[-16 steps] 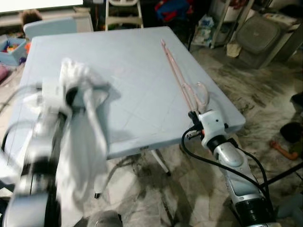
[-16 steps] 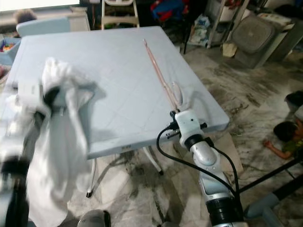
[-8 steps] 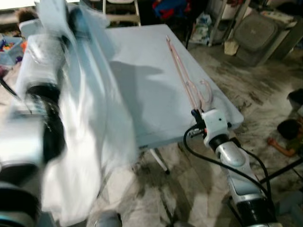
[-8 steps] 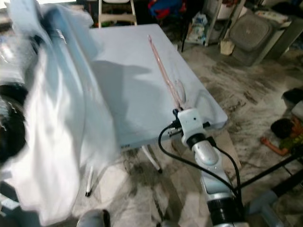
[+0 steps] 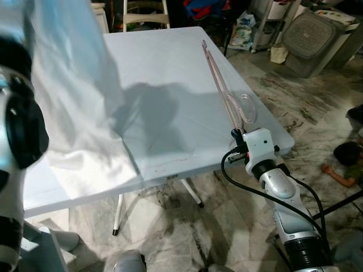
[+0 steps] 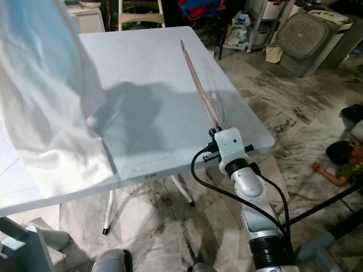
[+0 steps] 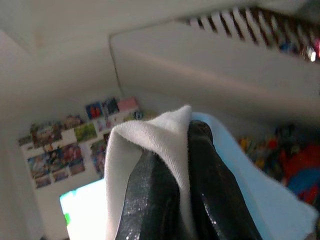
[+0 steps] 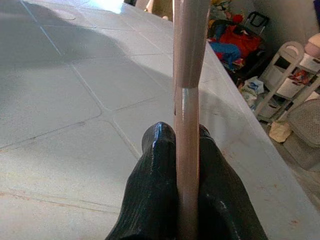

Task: Hang hanger

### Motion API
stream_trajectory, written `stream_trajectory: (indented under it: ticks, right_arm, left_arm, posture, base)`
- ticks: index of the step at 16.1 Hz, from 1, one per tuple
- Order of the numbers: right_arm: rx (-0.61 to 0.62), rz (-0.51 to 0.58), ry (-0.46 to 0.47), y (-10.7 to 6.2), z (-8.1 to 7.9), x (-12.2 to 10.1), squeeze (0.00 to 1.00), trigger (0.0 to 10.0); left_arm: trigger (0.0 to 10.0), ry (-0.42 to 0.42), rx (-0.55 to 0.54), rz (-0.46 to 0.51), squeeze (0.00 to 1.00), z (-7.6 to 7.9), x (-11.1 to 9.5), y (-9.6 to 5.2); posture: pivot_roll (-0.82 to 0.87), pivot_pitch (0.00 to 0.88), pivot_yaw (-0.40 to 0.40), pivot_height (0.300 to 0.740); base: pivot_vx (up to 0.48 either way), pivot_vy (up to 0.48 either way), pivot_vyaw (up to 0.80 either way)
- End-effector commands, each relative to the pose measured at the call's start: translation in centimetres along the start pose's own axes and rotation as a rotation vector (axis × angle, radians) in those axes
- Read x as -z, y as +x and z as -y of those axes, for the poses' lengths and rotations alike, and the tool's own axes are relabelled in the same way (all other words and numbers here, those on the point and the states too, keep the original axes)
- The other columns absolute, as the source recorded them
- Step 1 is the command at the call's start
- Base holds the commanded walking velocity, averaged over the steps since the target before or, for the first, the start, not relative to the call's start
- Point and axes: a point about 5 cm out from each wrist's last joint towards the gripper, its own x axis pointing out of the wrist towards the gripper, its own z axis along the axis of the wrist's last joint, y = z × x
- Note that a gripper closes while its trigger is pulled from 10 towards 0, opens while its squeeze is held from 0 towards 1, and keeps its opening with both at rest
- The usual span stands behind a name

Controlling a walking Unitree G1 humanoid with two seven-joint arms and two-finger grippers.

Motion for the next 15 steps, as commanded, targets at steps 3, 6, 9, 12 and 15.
stream_trajectory:
  ticks: [3, 6, 9, 12, 15]
  right_arm:
    - [0.01, 0.026, -0.011, 0.0, 0.4, -0.6, 0.0, 10.0]
    - [0.004, 0.021, -0.006, 0.0, 0.2, -0.6, 0.0, 10.0]
    - [-0.012, 0.019, -0.001, 0.3, -0.3, -0.5, 0.0, 10.0]
    - [-0.005, 0.025, 0.004, 0.6, -0.4, -0.6, 0.0, 10.0]
    - [-0.006, 0.021, 0.015, 0.4, -0.9, -0.4, 0.0, 10.0]
  left_arm:
    - [0.0, -0.053, 0.109, -0.439, 0.0, 3.2, 10.0, -6.2]
    - [9.8, -0.169, 0.242, -0.891, 1.0, 6.1, 16.8, -13.9]
    - [10.0, -0.173, 0.307, -0.936, 1.0, 6.6, 17.8, -15.7]
    - [10.0, 0.1, 0.442, -0.635, 1.0, 5.7, 14.9, -12.0]
    - [10.0, 0.276, 0.455, -0.371, 1.0, 4.9, 12.7, -10.7]
  posture:
    - [-0.08, 0.0, -0.038, 0.74]
    - [-0.08, 0.0, -0.042, 0.74]
    - [-0.07, 0.0, -0.041, 0.74]
    - [-0.06, 0.0, -0.026, 0.74]
    - [-0.05, 0.0, -0.023, 0.74]
  base:
    - [0.0, 0.0, 0.0]
    - [0.0, 0.0, 0.0]
    - [0.0, 0.0, 0.0]
    - [0.0, 0.0, 0.0]
    - [0.0, 0.0, 0.0]
